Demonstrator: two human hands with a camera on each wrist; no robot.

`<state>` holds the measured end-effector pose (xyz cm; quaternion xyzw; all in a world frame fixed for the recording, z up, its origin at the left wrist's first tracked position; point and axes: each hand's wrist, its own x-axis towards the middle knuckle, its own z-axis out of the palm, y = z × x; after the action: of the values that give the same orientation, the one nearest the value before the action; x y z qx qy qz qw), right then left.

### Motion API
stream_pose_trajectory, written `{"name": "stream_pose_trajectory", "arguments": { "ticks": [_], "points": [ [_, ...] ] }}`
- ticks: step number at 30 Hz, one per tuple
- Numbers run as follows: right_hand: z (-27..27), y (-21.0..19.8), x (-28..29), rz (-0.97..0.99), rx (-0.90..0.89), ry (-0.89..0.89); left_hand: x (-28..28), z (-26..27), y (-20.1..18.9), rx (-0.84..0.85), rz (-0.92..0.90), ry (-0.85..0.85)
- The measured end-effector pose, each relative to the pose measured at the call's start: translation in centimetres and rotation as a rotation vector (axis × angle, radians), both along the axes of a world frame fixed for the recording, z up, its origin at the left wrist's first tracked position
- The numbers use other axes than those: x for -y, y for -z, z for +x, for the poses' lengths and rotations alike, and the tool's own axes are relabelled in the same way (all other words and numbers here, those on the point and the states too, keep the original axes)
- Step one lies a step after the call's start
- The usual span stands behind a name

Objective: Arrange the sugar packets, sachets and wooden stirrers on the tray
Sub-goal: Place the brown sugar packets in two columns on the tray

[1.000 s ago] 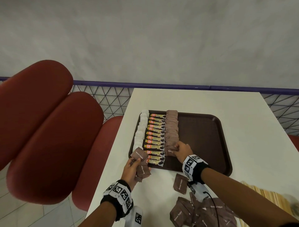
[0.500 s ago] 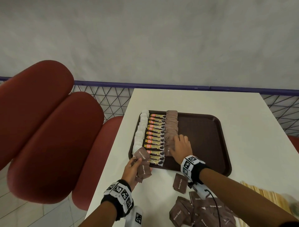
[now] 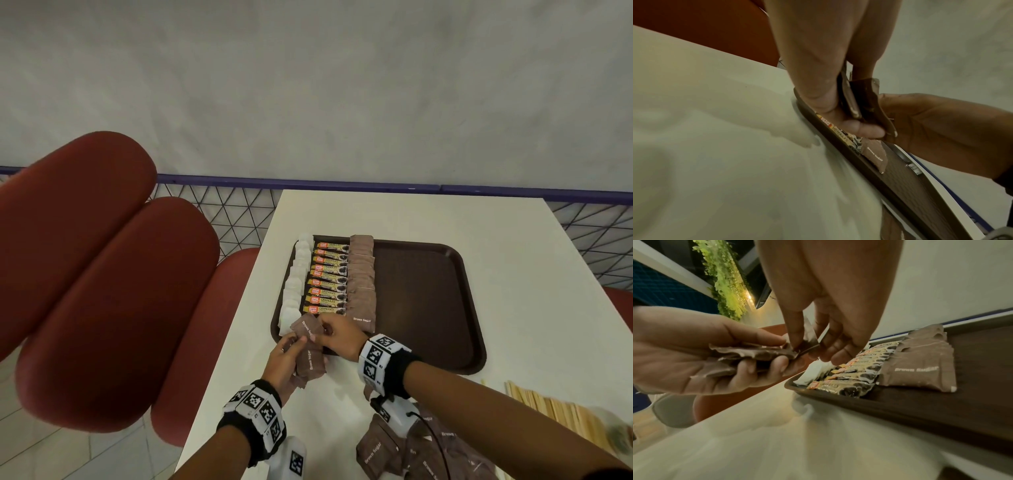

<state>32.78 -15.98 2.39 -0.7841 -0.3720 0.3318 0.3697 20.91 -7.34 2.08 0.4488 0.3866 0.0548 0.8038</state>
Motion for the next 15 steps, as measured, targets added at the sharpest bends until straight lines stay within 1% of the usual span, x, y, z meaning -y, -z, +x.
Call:
{"name": "stream_pose_trajectory", "arguments": {
  "ticks": [4,8,11,15],
  "points": [
    [0.6,-0.5,0.4,0.0,-0.064,0.086,-0.2,-0.2,-0.2,0.0,-0.011,0.026],
    [2.4,-1.2,1.4,-0.017,0.041,0.254,-0.8,-0.3,0.0,-0.055,0.01,0.009],
    [3.8,-1.6,2.7,-0.043,0.104,0.382,-0.9,-0.4,-0.1,-0.072,0.045,0.043],
    [5.5,-1.6,4.3,-0.098,0.146,0.426,-0.9,-0.4,0.0,-0.062,0.089,0.091]
  ]
}}
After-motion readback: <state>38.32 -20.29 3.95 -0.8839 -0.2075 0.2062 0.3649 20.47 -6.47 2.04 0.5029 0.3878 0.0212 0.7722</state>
